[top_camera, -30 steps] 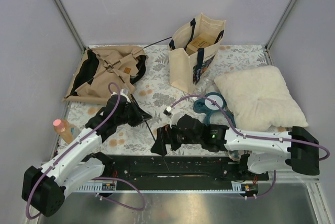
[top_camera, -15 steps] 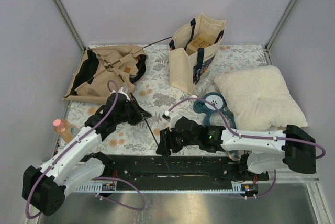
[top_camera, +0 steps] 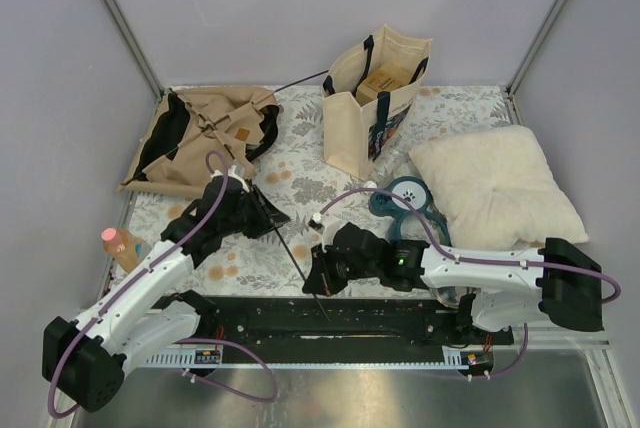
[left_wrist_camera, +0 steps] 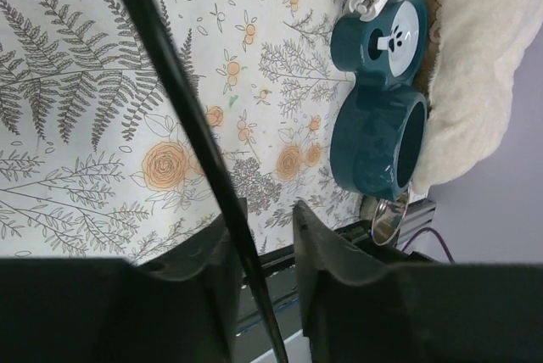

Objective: Set up the pet tent

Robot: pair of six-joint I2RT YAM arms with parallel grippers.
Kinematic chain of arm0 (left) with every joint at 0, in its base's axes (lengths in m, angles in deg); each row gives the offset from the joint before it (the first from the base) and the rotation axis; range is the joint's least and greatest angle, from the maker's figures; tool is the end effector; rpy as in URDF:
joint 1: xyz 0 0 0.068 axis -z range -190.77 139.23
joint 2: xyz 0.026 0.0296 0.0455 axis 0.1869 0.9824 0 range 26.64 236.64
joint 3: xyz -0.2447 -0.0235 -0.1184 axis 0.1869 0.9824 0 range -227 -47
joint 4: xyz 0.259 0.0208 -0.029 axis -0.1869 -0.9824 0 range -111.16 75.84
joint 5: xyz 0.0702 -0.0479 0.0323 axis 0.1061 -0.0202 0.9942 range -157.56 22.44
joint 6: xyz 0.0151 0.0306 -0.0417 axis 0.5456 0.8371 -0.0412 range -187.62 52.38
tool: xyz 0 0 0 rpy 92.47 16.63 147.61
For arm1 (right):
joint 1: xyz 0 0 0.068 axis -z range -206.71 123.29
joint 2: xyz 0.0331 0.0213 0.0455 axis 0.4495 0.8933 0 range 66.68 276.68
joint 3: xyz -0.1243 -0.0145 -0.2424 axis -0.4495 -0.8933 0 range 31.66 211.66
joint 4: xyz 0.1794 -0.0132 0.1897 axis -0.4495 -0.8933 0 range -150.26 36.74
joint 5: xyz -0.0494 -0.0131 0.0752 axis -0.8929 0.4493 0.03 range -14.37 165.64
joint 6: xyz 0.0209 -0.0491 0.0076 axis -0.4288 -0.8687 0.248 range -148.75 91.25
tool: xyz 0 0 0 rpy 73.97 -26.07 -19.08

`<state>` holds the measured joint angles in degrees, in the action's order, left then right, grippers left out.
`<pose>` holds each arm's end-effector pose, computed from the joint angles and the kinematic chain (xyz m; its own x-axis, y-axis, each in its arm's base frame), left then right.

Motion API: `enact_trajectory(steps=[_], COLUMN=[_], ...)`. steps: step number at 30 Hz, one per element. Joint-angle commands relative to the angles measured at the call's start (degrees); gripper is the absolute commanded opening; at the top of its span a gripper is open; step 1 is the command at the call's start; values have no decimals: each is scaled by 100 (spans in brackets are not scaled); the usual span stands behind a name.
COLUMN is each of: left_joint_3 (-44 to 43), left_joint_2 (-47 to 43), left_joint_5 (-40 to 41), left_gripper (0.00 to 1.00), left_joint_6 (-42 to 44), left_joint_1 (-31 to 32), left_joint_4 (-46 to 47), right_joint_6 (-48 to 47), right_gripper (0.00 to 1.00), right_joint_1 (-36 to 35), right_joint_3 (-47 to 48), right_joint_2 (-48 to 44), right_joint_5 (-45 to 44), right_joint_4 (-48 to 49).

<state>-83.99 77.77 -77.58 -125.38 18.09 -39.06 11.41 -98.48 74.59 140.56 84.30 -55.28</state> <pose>0.1645 -0.0977 0.2488 -0.7964 -0.5121 -0.3217 -0.1498 0.6824 -0.7155 0.0823 0.2669 0.2331 -0.7612 -0.2729 -0.5883 -0.6380 0.4779 0.6038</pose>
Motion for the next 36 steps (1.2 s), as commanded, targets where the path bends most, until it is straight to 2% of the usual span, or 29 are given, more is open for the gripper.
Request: enact_trajectory(steps=[1,6,7,8,13,18,22,29,33,35,36], left_joint_3=[-571,-1037,-1195,-1335,-1723,-1391,-977,-617,-511,-467,-423], left_joint_2=[-51,-139,-139,-165,-454,-728,-666,-824,-675,-718,-789], left_joint_5=[324,878,983,1150,1897,2680,3154,4156,4157,4184,4123], left_gripper=[48,91,97,99,99,98,91,80,71,72,78], left_joint_6=[598,1178,1301,1346,1364,907,784,291,449,484,615], left_joint_1=[23,23,23,23,23,23,23,23,23,23,23], left_joint_4=[13,-505,-620,-769,-1192,-1087,-911,-841,-498,-445,-306], right_joint_6=[-131,-44,0,9,45,-437,-931,-922,-922,-914,-922], right_gripper=[0,0,0,0,0,0,0,0,0,0,0], right_joint_1=[-30,-30,-30,-30,-22,-22,92,207,216,216,216], right_joint_3=[530,926,997,1041,1129,1392,2007,2508,2649,2658,2650], right_joint_2=[-234,-357,-384,-401,-612,-551,-156,-129,-120,-111,-111], right_joint_5=[-22,-154,-207,-242,-673,-1173,-1639,-2316,-2387,-2431,-2414], right_joint_4=[-465,-790,-826,-844,-809,-624,-668,-422,-413,-457,-474])
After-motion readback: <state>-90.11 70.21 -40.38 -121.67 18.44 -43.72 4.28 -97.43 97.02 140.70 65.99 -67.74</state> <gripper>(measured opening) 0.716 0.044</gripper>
